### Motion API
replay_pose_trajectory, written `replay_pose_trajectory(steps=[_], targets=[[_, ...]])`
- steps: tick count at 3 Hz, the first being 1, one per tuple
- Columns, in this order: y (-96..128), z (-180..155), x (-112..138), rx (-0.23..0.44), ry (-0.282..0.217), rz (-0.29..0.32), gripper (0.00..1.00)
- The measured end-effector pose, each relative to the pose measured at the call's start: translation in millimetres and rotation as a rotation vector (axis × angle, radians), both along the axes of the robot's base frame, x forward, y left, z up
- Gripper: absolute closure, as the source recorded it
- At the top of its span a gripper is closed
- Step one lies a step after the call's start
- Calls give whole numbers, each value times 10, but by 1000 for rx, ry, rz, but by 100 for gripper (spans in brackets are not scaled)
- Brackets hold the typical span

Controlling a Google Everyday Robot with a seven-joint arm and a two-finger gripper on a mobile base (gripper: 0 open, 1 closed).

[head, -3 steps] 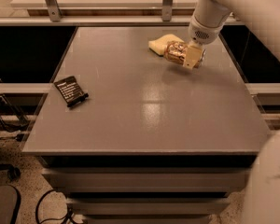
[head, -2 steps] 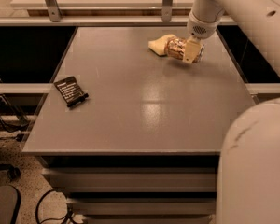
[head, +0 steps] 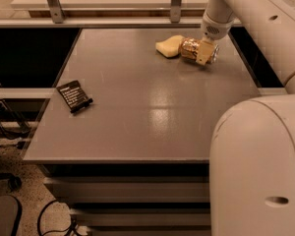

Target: Move orange can near sponge

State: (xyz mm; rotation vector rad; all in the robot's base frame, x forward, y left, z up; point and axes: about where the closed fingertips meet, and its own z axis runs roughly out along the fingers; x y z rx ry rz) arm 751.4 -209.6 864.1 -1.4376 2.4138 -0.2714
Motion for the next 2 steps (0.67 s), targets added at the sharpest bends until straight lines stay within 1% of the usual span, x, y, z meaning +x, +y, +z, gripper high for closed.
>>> replay_pose_trajectory(steps=[1,2], targets=[[-92,-42,49,17,5,-23,100],[-150,-67,73,32,13,-39,82]])
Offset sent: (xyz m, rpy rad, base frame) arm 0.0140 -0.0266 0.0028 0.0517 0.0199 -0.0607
